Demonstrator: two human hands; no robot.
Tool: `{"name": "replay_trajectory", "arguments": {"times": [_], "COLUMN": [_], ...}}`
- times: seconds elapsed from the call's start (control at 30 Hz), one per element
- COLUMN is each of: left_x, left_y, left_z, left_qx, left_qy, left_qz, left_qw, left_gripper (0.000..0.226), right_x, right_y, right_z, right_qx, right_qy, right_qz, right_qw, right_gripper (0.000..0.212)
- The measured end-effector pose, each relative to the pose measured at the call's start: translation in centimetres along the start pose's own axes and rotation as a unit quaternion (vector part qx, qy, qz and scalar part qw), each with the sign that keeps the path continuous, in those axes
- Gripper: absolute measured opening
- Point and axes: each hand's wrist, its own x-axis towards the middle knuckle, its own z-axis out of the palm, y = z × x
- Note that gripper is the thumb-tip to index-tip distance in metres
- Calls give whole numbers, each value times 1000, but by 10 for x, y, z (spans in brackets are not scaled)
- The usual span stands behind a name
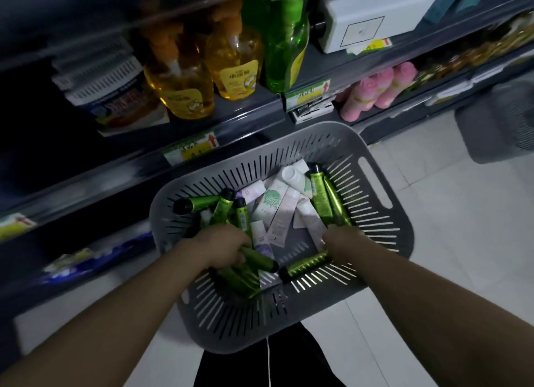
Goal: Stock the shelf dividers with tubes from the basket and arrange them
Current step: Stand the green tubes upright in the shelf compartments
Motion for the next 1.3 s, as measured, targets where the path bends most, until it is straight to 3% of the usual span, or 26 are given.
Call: {"name": "replay_trajectory", "arguments": {"times": [0.17, 0.3, 0.47, 0.57, 0.67, 0.77, 0.9, 1.13, 1.3], "left_x": [-6, -12, -29, -40, -56, -80, -119, -197, -259], "left_y": [-5, -6, 2, 5, 6, 11, 16, 14, 9], "left_z": [1, -4, -15, -19, -27, -36, -43, -55, -61], "left_qx": [-167, -281, -400, -401, -420, -440, -469, -425, -392], "left_qy": [107, 130, 165, 229, 293, 366, 443, 501, 577], "left_qz": [-48, -72, -83, -102, -105, -96, -83, -62, -63], "left_qw": [979, 948, 898, 881, 852, 815, 759, 751, 714], "left_gripper": [18, 17, 15, 9, 16, 20, 14, 25, 12], "right_x": [7, 3, -6, -20, -32, -48, -76, -135, -182], "right_y": [-3, 2, 1, -4, -9, -16, -26, -50, -84], "right_z": [-7, -17, -21, -35, -54, -79, -117, -187, -222], "right_qx": [52, 100, 247, 339, 362, 399, 411, 421, 373], "right_qy": [-4, 3, 103, 113, 158, 224, 278, 315, 360], "right_qz": [-1, -52, -50, -72, -104, -126, -184, -238, -312], "right_qw": [999, 994, 962, 931, 913, 880, 848, 817, 796], "right_gripper": [34, 29, 13, 16, 14, 12, 25, 22, 13]}}
